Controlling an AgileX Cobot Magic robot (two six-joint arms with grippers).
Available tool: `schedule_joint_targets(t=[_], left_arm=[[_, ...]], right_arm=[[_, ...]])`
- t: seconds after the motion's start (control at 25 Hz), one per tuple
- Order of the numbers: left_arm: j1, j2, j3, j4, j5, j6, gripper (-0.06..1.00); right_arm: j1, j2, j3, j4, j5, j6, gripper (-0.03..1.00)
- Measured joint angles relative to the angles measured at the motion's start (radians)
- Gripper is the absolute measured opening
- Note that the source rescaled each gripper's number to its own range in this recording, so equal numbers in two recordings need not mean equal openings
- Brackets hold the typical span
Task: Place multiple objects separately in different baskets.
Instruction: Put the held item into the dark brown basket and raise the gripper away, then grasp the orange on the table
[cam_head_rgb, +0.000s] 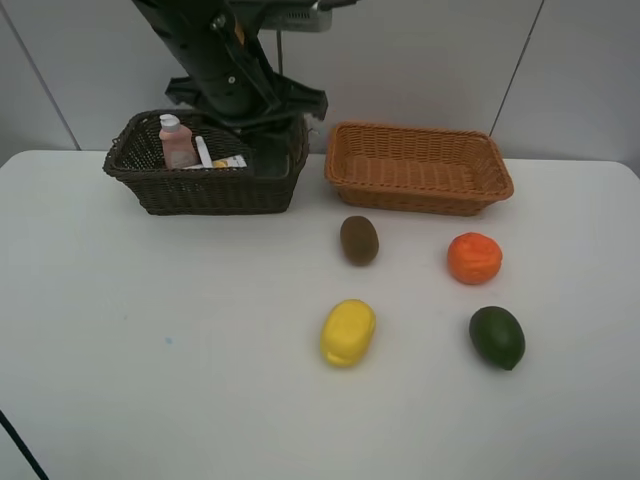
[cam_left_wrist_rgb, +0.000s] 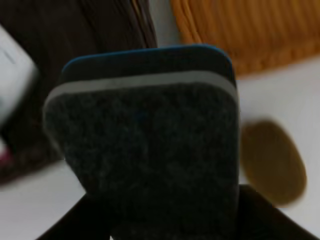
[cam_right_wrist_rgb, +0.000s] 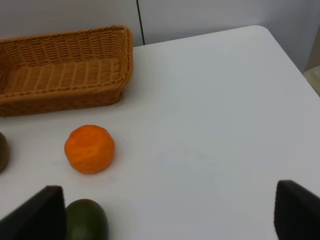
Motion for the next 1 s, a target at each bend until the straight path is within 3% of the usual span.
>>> schedule_joint_targets(t=[0.28,0.48,0.6,0.72,0.88,1.0], left_arm=[[0.162,0.247,-0.307,0.026,-0.072,0.008,0.58],[0.212,0.354,-0.401,0.044,-0.071,0.017,0.61],[0.223,0.369,-0.405,0.046,-0.066,0.017,0.9],[0.224,0.37,-0.424,0.051,-0.054,0.017,0.99],[0.224,0.37,-0.495,0.051,0.058,0.018,1.0],[0.229,0.37,-0.593,0.077,0.222,0.02,1.0]], right_arm=[[0.0,0.0,0.0,0.0,0.0,0.0,0.96],[0.0,0.0,0.0,0.0,0.0,0.0,0.96],[0.0,0.0,0.0,0.0,0.0,0.0,0.96],[0.0,0.0,0.0,0.0,0.0,0.0,0.96],[0.0,0.0,0.0,0.0,0.0,0.0,0.96],[0.0,0.0,0.0,0.0,0.0,0.0,0.96]])
